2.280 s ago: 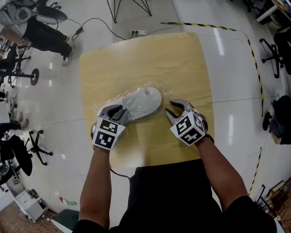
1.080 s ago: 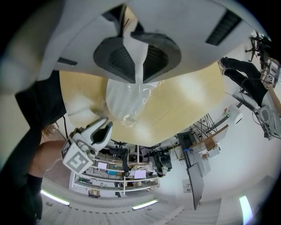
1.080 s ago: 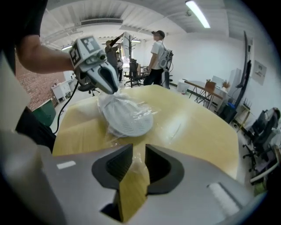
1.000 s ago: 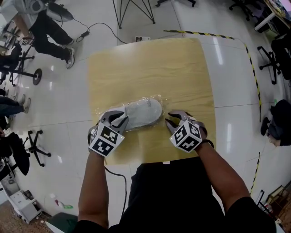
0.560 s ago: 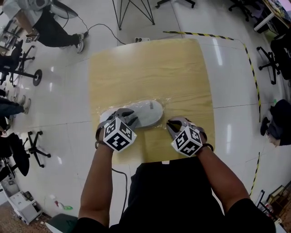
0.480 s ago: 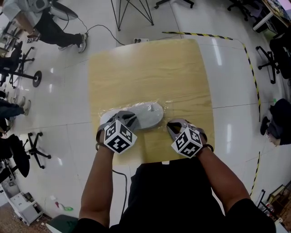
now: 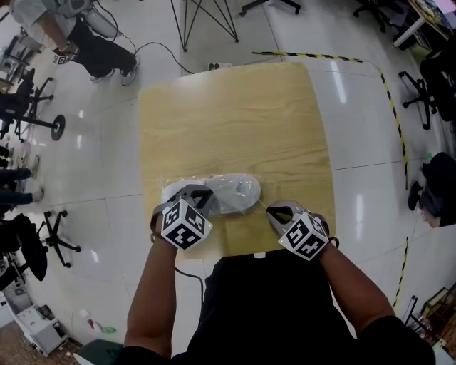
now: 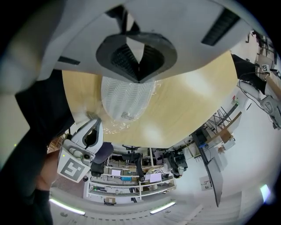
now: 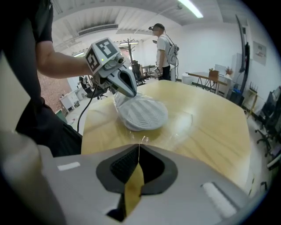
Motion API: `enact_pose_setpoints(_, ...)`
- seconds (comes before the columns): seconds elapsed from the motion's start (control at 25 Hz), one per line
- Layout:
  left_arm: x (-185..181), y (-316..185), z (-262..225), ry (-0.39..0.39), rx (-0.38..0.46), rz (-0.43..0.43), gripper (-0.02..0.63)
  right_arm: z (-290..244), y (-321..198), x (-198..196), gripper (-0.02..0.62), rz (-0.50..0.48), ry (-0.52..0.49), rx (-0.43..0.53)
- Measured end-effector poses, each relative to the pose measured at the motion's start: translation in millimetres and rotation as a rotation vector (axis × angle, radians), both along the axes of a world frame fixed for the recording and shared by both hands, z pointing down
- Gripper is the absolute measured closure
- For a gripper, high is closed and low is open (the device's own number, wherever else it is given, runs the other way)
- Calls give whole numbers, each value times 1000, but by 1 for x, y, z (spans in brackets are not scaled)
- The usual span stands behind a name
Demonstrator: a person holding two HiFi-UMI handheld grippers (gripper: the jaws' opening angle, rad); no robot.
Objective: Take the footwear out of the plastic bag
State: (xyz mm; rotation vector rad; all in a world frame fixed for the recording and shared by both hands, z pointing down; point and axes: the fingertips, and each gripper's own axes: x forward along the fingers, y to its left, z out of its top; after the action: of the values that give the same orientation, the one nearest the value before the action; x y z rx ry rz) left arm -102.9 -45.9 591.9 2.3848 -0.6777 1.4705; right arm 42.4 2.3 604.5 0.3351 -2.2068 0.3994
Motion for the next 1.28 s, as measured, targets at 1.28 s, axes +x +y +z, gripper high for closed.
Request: enact_pose_setpoints(1.28,8,8,-33,69,37,46,595,-57,-16,-28,594,463,-731,-683)
